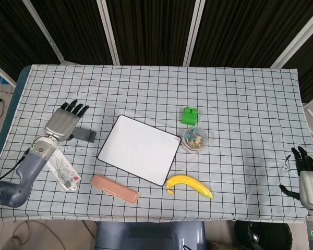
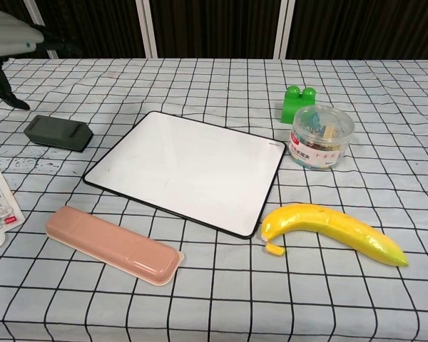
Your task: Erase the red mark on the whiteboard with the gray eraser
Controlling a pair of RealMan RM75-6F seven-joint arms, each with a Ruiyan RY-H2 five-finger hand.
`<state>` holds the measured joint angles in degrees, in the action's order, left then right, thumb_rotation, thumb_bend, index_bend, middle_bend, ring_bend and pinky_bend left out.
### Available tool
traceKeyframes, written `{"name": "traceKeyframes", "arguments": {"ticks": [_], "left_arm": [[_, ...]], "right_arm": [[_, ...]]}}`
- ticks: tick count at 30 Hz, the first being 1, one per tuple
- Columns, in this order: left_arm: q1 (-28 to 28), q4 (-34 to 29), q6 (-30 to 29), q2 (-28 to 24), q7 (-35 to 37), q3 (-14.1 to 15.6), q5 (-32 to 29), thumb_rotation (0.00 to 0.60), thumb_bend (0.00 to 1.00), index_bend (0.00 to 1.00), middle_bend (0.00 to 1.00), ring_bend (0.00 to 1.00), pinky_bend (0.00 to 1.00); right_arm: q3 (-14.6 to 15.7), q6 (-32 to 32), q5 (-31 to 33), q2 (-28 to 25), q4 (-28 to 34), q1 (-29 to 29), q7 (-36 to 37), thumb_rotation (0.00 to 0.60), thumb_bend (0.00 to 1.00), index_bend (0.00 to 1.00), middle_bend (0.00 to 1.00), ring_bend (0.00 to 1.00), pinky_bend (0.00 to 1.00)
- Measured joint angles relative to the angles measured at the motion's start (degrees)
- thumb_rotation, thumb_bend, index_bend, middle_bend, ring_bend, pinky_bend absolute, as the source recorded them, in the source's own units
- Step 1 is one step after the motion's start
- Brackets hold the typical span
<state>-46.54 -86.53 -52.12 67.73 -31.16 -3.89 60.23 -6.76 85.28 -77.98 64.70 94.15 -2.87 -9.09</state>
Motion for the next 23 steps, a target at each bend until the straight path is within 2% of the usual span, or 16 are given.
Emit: {"name": "traceKeyframes", "arguments": {"ticks": [6,9,17,23], "left_arm": [[6.48,-11.51,-9.13,-7.11,-1.13,1.46,0.05,0.6,0.13,0.0,0.06,0.0,0.12],[10.57,-13.62,-13.91,-9.33,0.54,3.02,2.81,0.6,0.13,0.0,0.06,0.0,0.11],[20.45,-12.89,-23.91,-11.26,10.64,7.48,13.73,0.6,0.13,0.0,0.06,0.0,0.08],[26.61,-7.44,-31.26,-10.26,17.34,10.6,21.86,0.6,0.13,0.0,0.06,0.0,0.06]], "right_arm": [[0.07,0.3,-0.54,0.07,-0.08,-0.05,-0.28,0.6,0.03,0.0,0.08,0.17,0.18],[0.05,0.5,-0.62,0.09,-0.01,0.01,-0.27,0.6,0.03,0.0,0.08,0.17,0.18],[-0.01,0.82,-0.99,0.28,-0.18,-0.03,-0.29,0.6,0.03,0.0,0.08,0.17,0.18],[-0.01,0.94,-1.15,0.29,-0.27,0.01,0.0,0.6,0.03,0.0,0.08,0.17,0.18]]}}
